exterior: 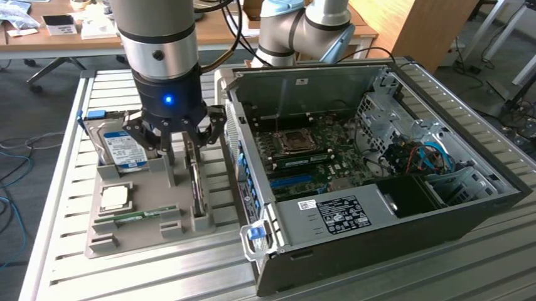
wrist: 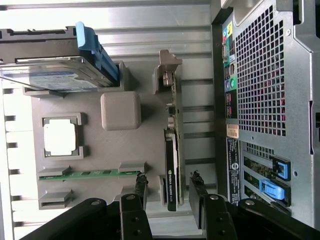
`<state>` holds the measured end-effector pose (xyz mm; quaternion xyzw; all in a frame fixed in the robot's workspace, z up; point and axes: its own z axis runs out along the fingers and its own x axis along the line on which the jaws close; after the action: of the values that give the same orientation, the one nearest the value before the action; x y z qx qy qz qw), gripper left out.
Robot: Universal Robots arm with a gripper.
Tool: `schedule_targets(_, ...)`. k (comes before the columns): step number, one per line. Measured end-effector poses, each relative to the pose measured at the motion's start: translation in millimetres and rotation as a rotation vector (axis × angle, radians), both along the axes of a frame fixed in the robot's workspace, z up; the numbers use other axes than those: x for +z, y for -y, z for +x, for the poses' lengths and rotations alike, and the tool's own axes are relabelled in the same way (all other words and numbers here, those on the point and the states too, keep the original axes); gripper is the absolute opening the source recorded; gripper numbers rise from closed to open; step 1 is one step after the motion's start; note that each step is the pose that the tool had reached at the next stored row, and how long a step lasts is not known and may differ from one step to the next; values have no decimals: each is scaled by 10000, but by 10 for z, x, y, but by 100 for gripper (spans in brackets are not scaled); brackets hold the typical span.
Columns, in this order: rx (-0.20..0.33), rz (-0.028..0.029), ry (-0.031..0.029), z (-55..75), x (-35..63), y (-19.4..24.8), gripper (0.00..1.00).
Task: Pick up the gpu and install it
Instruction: 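Pick up the gpu and move the gpu toward the slot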
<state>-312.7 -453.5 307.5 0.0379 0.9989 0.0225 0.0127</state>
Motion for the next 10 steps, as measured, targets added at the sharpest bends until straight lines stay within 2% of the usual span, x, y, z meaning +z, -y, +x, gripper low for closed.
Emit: schedule_targets(10,0,0,-1,0,-37,0,47)
